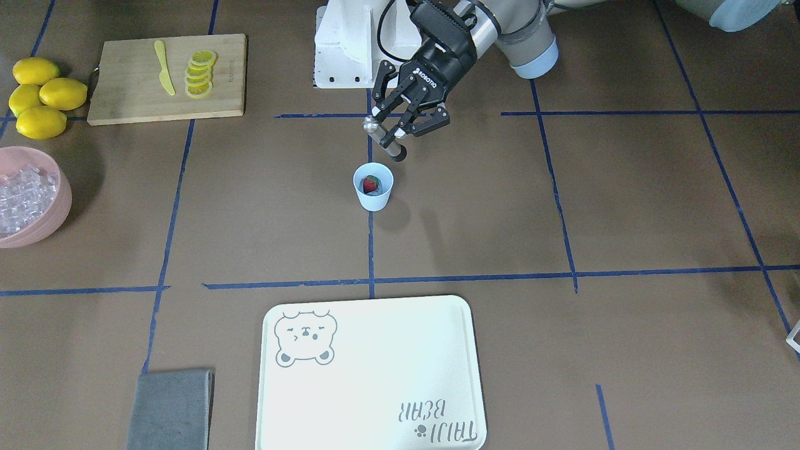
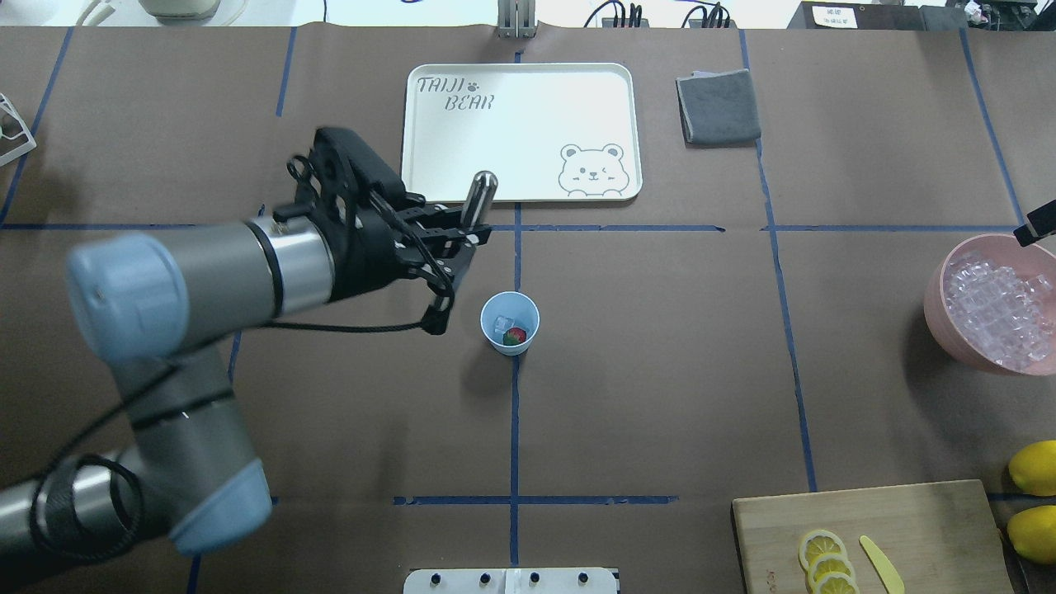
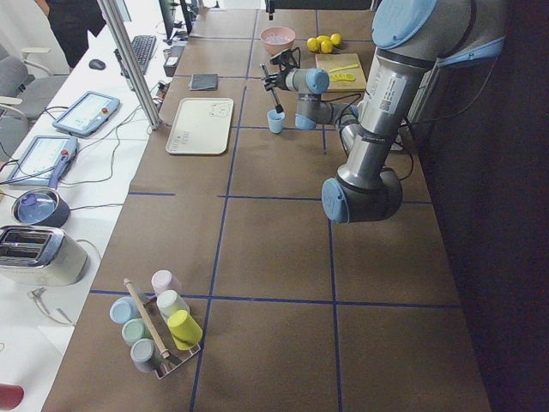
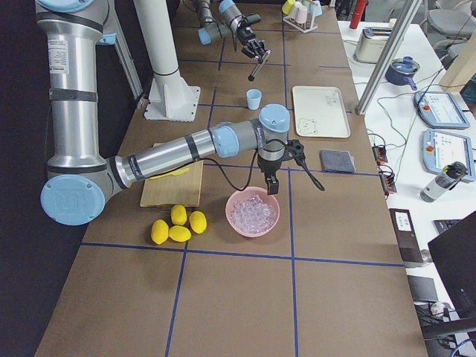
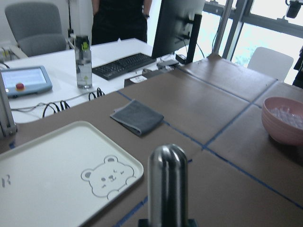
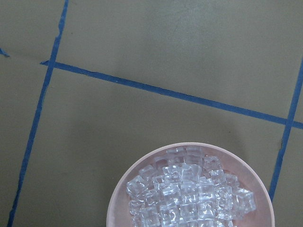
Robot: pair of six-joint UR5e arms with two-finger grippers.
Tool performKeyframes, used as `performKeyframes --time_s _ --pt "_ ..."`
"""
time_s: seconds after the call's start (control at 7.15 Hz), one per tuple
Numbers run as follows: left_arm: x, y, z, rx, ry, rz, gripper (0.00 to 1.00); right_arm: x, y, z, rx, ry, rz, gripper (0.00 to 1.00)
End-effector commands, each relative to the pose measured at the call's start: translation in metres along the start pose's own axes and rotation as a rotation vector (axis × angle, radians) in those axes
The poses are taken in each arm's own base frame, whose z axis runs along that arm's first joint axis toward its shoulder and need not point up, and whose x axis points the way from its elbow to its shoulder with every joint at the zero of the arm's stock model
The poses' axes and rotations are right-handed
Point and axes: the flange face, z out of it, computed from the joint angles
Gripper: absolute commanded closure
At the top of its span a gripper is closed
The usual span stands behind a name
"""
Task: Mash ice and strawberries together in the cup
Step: 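Lift the muddler with the left gripper and carry it over the cup, then push the muddler down into the cup with the left gripper, mashing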
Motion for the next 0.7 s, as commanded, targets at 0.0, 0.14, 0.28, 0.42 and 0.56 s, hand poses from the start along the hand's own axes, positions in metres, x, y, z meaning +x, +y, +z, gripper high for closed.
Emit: performKeyframes --time_s 0.0,0.14,0.28,0.42,0.56 --pt "0.01 0.013 0.015 0.117 -0.055 0.009 1.0 0.001 0.0 -0.001 0.002 0.0 0.002 0.0" --pt "0.013 0.023 0.015 0.127 -0.063 0.035 1.0 0.001 0.0 -0.002 0.005 0.001 0.003 0.0" --pt "0.019 0.03 0.017 0.13 -0.052 0.034 1.0 0.001 0.0 -0.002 0.005 0.001 0.003 0.0" --pt "0.019 0.033 0.018 0.125 -0.053 0.035 1.0 0.002 0.0 -0.004 0.007 0.001 0.005 0.0" --pt "0.021 0.041 0.02 0.112 -0.054 0.04 1.0 0.003 0.0 -0.005 0.01 0.002 0.006 0.0"
